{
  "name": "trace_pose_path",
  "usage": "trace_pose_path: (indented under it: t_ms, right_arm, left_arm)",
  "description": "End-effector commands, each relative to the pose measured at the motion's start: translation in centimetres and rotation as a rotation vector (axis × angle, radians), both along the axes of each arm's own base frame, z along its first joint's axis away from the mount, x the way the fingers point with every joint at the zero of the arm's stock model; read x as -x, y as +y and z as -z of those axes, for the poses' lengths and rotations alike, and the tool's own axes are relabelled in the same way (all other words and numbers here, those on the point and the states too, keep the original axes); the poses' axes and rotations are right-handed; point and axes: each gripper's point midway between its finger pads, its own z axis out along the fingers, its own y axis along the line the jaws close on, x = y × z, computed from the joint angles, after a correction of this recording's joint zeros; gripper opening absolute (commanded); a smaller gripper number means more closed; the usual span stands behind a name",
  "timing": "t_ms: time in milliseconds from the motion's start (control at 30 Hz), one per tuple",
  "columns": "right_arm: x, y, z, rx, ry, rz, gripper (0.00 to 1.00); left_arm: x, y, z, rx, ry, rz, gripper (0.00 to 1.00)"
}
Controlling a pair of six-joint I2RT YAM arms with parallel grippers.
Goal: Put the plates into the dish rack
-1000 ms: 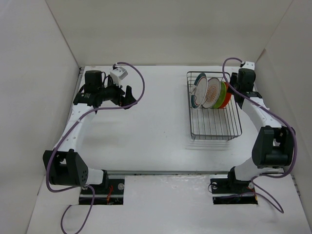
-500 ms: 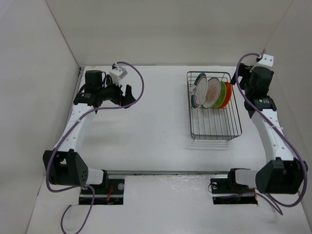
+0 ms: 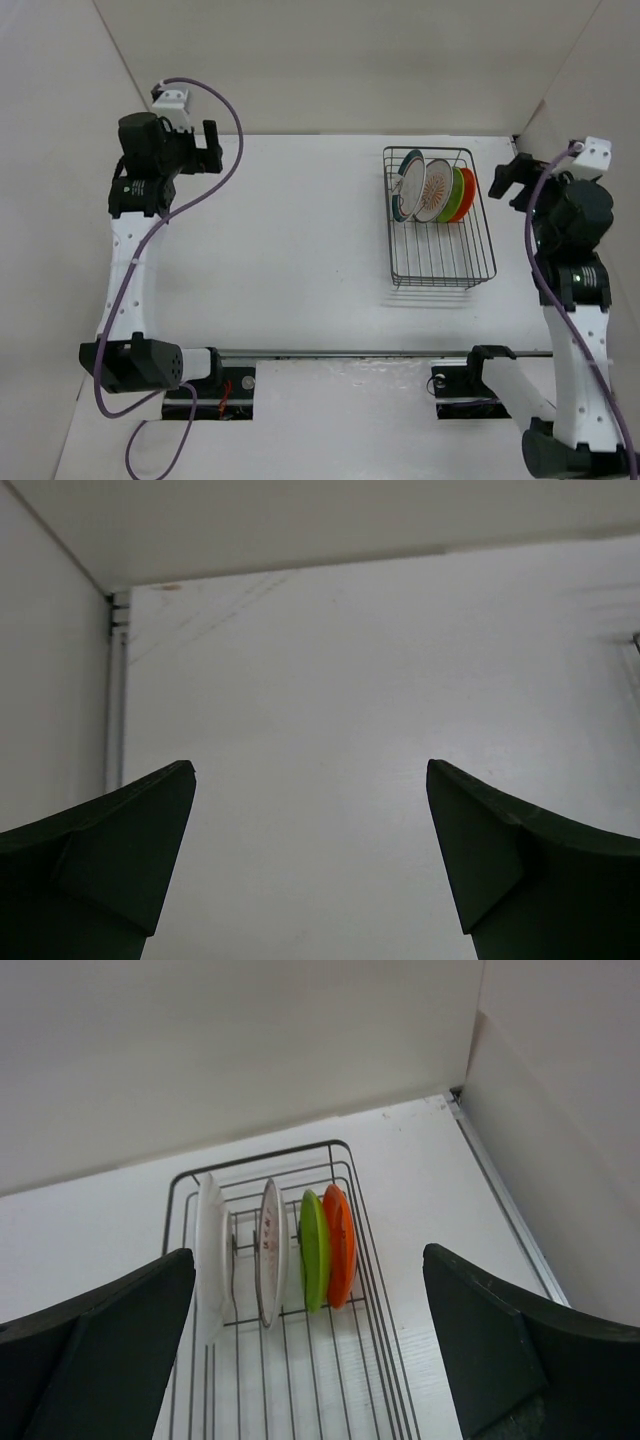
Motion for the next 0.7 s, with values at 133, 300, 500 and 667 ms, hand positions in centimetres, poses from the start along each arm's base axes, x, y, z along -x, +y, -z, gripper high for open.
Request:
trace_pose_path:
  t_ms: [133, 300, 500, 667]
  right_arm:
    - [8.0, 1.0, -4.8, -0.027, -0.179, -0.025, 1.00]
    - [9.9, 1.4, -5.7, -0.031, -0.222, -0.038, 1.00]
    - [10.2, 1.4, -6.1, -0.035, -0.242, -0.037, 1.00]
    - [10.1, 1.1, -5.7, -0.036, -0.233, -0.017, 1.00]
  left_arm:
    - [4.1, 4.4, -8.4, -0.020, -0.176, -0.240, 1.00]
    - [6.4, 4.0, -8.2, 0.004, -0.160, -0.237, 1.00]
    - [7.1, 4.5, -7.6, 0.037, -0.159, -0.246, 1.00]
    - [7.1, 4.7, -7.6, 0.044, -0.159, -0.236, 1.00]
